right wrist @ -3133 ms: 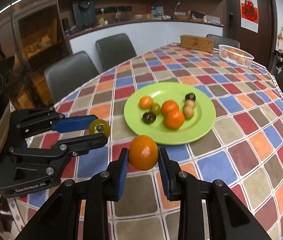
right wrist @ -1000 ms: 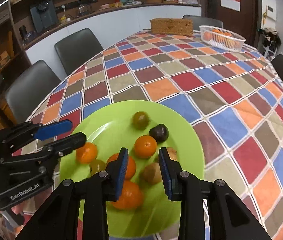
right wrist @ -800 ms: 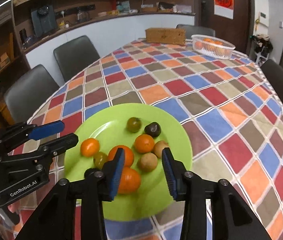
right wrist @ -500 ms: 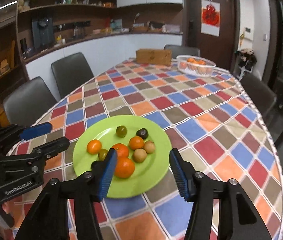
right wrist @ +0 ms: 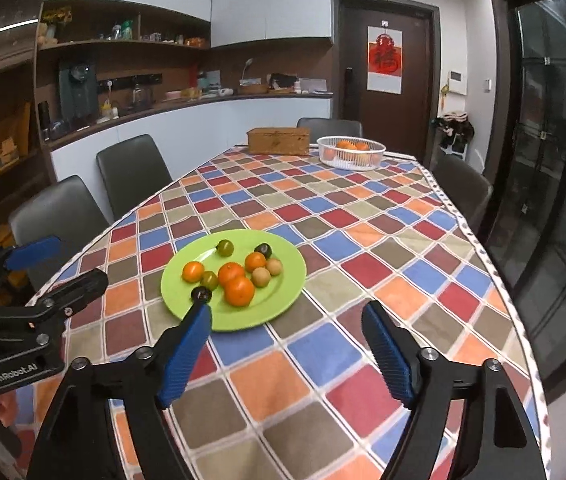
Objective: Organize fruits
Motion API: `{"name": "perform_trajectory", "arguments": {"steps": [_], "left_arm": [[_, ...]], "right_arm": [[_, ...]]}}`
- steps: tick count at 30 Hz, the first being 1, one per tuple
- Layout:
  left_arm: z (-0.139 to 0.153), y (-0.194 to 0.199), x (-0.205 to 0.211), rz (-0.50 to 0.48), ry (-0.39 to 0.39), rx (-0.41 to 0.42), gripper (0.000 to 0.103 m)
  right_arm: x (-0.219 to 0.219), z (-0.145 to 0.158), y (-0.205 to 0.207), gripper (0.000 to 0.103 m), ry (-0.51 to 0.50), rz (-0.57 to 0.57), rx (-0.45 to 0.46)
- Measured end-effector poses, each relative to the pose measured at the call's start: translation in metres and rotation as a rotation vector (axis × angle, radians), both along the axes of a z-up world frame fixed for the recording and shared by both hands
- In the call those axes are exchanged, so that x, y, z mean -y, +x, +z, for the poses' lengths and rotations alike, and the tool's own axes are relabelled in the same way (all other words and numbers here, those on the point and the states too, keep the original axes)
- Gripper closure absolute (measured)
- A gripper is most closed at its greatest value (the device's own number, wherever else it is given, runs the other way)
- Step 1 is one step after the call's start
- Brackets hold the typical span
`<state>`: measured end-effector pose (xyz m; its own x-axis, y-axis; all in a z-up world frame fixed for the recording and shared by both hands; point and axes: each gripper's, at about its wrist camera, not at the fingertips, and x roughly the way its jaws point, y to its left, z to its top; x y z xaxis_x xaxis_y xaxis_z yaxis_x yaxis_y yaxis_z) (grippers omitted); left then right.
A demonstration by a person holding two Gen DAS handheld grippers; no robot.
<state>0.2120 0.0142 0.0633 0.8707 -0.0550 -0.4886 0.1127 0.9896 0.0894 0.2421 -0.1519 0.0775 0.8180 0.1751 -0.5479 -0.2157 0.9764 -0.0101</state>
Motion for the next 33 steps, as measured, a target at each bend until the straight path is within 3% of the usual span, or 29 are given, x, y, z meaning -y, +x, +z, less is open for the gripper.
{"name": "perform_trajectory", "arguments": {"steps": [13,33], "left_arm": [[0.014,-0.050,0.008,-0.010,-0.028,0.049,0.019],[0.013,-0.073,0.012,-0.011,-0.063,0.060,0.017]], "right_arm": [[0.013,0.005,-0.053,0.023,0.018,-0.025,0.021],[0.020,0.004,-0.080,0.023,0.025,-0.031,0.035]]}}
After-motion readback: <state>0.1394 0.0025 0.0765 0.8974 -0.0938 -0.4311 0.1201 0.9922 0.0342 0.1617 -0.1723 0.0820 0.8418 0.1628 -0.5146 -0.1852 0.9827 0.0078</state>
